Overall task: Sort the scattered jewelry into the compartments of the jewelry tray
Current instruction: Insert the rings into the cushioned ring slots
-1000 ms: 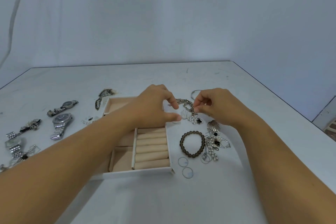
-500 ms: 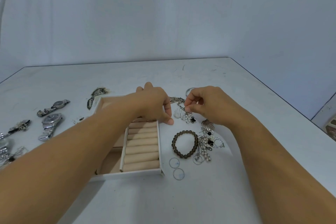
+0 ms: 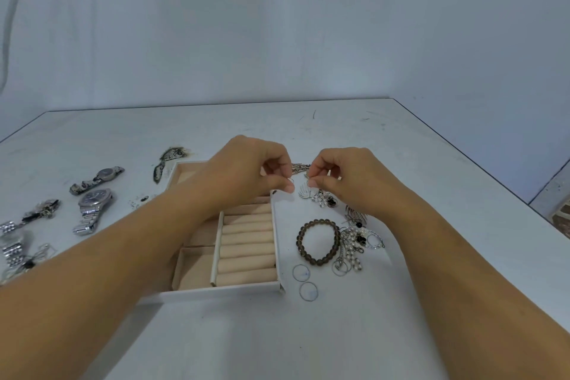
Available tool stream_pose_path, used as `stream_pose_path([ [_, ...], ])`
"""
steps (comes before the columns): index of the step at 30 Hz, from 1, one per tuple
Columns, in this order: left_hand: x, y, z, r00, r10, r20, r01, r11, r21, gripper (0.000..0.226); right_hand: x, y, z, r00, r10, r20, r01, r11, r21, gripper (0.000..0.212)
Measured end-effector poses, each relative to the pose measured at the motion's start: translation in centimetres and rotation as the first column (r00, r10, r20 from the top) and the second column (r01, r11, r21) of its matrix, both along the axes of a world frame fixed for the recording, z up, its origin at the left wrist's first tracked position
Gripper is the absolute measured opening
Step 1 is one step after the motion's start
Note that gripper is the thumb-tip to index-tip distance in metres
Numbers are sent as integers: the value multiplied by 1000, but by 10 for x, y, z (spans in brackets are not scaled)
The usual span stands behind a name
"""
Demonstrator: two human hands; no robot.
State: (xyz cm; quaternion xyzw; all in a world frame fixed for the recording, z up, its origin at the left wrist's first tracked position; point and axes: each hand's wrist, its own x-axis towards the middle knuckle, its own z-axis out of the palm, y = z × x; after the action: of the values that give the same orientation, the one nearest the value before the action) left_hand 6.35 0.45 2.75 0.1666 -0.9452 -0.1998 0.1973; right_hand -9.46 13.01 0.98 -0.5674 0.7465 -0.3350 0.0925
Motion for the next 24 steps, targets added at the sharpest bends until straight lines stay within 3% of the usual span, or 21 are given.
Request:
stream_pose_path([
  [3, 36, 1, 4, 990, 38, -134, -35, 999, 29, 11, 8, 0, 1, 1000, 19, 17, -18, 999, -30, 5],
  [14, 90, -6, -31, 970, 105, -219, -103, 994, 19, 14, 39, -5, 0, 996, 82, -35, -85, 993, -85, 4],
  [20, 88, -9, -34, 985, 90, -148, -103, 991, -89, 8, 44, -4, 0, 992, 98, -84, -105, 991, -80, 4],
  [24, 87, -14, -37, 989, 81, -123, -91, 993, -80, 7, 45, -4, 1, 988, 111, -106, -121, 989, -89, 4],
])
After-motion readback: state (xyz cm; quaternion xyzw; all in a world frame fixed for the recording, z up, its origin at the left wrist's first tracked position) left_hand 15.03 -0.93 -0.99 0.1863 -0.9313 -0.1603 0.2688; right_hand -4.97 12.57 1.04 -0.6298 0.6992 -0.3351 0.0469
